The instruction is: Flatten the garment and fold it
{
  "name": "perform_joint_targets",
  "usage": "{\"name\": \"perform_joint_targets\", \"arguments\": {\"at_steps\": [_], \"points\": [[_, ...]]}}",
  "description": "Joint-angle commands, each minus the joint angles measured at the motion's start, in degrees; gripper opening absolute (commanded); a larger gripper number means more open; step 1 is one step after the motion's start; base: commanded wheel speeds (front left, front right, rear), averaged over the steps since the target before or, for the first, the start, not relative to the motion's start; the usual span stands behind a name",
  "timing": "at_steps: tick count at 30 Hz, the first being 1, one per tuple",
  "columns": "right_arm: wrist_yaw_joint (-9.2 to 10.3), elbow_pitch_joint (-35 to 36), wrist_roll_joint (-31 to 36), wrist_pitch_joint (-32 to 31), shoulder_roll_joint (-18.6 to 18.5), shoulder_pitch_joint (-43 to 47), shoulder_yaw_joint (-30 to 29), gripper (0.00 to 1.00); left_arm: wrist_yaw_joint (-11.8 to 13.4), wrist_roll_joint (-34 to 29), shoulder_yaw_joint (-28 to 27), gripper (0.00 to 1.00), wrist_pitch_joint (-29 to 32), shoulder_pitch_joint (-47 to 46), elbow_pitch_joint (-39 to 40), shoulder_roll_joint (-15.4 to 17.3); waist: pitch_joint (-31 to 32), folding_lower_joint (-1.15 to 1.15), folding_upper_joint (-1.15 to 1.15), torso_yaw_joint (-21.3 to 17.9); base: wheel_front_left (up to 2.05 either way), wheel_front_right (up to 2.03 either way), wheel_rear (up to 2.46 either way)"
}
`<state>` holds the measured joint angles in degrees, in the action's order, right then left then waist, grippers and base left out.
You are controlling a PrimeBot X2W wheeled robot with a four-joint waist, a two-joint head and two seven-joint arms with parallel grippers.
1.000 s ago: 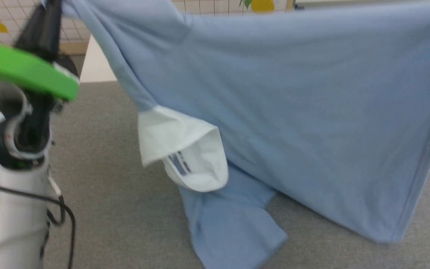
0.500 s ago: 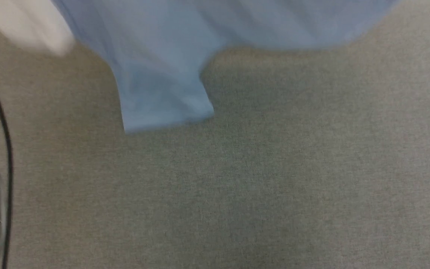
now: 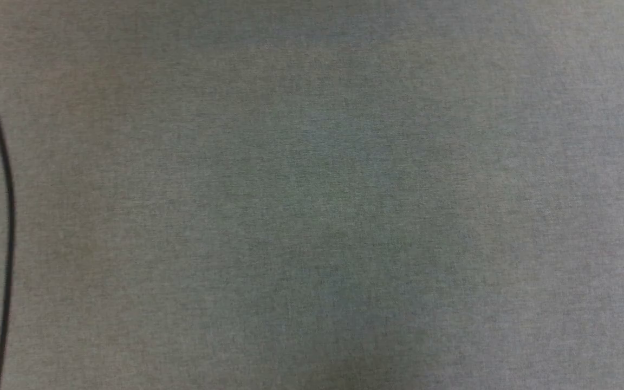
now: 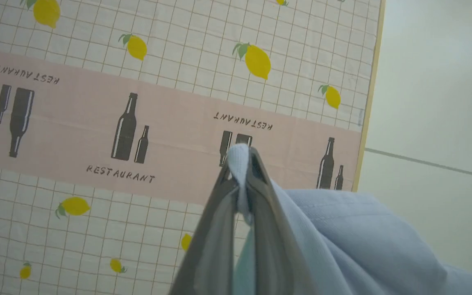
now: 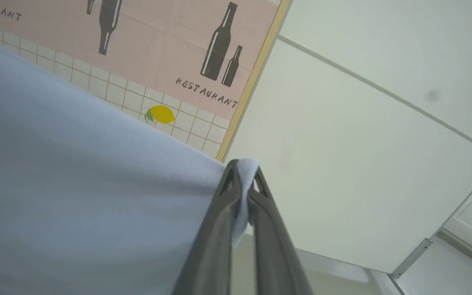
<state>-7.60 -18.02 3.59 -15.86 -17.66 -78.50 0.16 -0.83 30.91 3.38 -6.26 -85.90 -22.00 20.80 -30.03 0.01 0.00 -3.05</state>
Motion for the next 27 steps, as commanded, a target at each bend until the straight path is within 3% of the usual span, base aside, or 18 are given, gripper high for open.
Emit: {"name": "perform_joint_targets", "arguments": {"at_steps": [1,10,17,22,27], "points": [[0.11,-1.0,-0.7,0.8,0.2,3.2,0.4,0.0,-0.9,-0.1,0.5,0.0,-0.3,3.7,-1.3,0.6,1.1,-0.01,0.0,0.8,0.0,0.0,0.0],[0.11,-3.7,-8.8,2.5,0.7,24.7,5.0,0.0,-4.9,0.5,5.7,0.0,2.4,28.6,-6.8,2.6,8.3,-0.01,0.0,2.0,0.0,0.0,0.0],[0.11,-0.6,-14.3,2.3,0.3,43.1,5.1,0.0,-5.7,5.1,8.3,0.0,7.8,53.0,-2.8,2.4,16.2,-0.01,0.0,3.2,0.0,0.0,0.0],[0.11,4.1,-16.0,0.2,-0.8,56.2,5.2,0.0,-4.2,9.5,8.9,0.0,13.4,67.8,3.4,1.5,19.8,-0.01,0.0,4.2,0.0,0.0,0.0],[0.11,7.8,-15.7,-2.3,-1.3,66.9,4.6,0.0,-0.4,12.0,9.5,0.0,19.1,80.1,10.8,1.7,22.6,-0.01,0.0,4.7,0.0,0.0,0.0]]}}
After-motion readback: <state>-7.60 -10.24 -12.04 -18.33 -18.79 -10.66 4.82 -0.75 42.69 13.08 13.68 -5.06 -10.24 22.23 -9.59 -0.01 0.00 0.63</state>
